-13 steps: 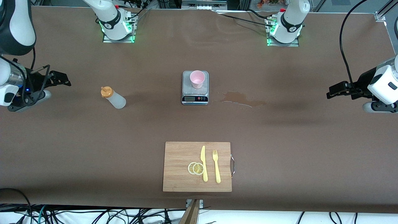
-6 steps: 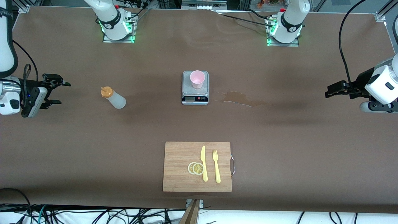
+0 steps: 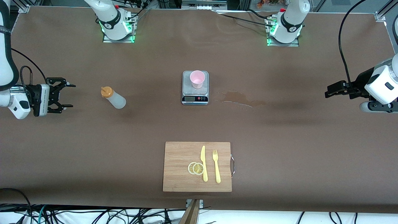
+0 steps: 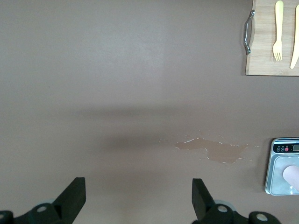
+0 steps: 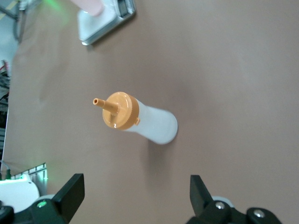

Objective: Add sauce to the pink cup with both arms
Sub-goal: 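Reach the right gripper to the sauce bottle and grasp it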

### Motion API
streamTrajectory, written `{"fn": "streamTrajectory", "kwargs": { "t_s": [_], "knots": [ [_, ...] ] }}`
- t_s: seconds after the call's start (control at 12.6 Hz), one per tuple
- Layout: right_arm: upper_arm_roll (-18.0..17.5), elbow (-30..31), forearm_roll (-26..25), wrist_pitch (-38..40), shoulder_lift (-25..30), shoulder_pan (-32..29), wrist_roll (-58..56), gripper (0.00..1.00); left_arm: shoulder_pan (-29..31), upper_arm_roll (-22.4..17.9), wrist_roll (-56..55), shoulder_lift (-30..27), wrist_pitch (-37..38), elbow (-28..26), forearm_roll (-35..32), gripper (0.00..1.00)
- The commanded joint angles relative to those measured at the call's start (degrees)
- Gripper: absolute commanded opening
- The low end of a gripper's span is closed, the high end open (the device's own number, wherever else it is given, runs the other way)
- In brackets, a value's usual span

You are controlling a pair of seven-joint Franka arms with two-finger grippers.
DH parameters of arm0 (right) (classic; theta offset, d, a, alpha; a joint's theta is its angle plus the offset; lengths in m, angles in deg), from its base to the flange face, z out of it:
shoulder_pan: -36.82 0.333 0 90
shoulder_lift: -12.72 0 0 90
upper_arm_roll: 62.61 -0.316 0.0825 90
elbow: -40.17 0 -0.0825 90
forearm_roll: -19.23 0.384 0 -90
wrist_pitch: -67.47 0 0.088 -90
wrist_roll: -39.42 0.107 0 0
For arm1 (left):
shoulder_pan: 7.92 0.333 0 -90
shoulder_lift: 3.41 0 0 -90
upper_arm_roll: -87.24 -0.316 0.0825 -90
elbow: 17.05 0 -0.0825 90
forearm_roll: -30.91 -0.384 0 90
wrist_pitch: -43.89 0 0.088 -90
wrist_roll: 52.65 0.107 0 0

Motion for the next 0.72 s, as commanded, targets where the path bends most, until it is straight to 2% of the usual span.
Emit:
{"fn": "streamTrajectory", "kwargs": {
  "t_s": [0.0,0.64],
  "knots": [
    [-0.5,-0.3,6.6,1.2,-5.4,-2.2,-13.9,1.0,0.5,0.2,1.4,0.0,0.6,0.0,-0.3,1.0],
    [-0.9,-0.6,18.9,9.9,-16.9,-5.1,-41.8,1.0,0.5,0.2,1.4,0.0,0.6,0.0,-0.2,1.0]
  ]
}}
